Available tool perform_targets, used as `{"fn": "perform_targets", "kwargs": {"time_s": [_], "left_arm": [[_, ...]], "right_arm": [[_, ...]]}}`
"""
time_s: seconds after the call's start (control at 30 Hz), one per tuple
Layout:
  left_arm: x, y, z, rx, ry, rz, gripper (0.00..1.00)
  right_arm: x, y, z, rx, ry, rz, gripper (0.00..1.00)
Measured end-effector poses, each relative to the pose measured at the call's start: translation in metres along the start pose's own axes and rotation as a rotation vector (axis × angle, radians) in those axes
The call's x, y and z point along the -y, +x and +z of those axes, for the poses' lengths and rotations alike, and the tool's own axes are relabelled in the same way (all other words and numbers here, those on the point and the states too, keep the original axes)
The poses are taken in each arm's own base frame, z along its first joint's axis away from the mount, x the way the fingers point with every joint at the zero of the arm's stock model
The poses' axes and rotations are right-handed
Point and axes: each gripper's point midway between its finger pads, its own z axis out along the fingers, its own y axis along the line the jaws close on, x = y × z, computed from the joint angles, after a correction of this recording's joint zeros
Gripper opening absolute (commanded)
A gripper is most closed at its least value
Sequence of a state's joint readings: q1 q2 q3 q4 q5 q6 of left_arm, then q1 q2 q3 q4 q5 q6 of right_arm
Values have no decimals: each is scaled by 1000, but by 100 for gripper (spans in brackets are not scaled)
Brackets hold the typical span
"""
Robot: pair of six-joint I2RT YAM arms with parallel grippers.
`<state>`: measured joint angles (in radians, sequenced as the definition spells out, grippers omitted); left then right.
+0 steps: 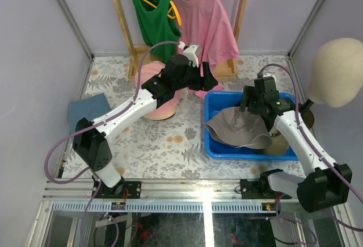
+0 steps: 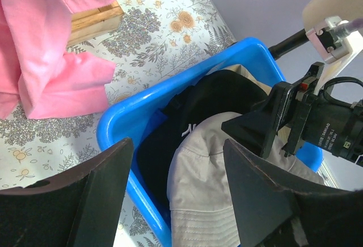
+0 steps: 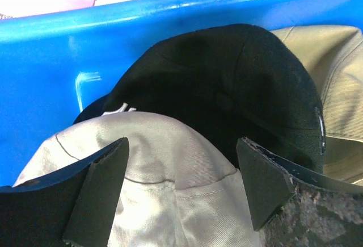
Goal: Stack the hats
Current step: Pick up the hat from the bin.
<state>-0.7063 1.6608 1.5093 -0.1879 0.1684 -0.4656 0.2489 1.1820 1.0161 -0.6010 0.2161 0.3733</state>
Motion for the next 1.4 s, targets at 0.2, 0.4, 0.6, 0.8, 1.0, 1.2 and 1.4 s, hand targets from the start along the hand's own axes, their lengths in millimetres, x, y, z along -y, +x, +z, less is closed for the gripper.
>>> {"fn": "perform_targets", "kwargs": {"time_s": [0.2, 0.4, 0.6, 0.8, 1.0, 1.2, 1.4], "left_arm": [[0, 0, 0, 0, 1, 0, 65], [-1, 3, 0, -6, -1, -2, 64], [-1, 3, 0, -7, -3, -3, 65], [-1, -3, -6, 11, -21, -28, 66], [1, -22, -23, 55, -56, -98, 69], [12, -57, -64, 161, -63, -169, 72], [20, -88, -116, 293, -54, -247, 74]], "right_arm": [[-3, 10, 3, -35, -32, -1, 69], [-3, 22, 9, -81, -52, -5, 39], [-6, 14, 2, -69, -77, -10, 17], [-28, -44, -39, 67, -183, 12, 4], [-53, -102, -98, 237, -337, 32, 0], [-79, -128, -128, 311, -492, 54, 0], [-106, -156, -142, 364, -629, 89, 0]]}}
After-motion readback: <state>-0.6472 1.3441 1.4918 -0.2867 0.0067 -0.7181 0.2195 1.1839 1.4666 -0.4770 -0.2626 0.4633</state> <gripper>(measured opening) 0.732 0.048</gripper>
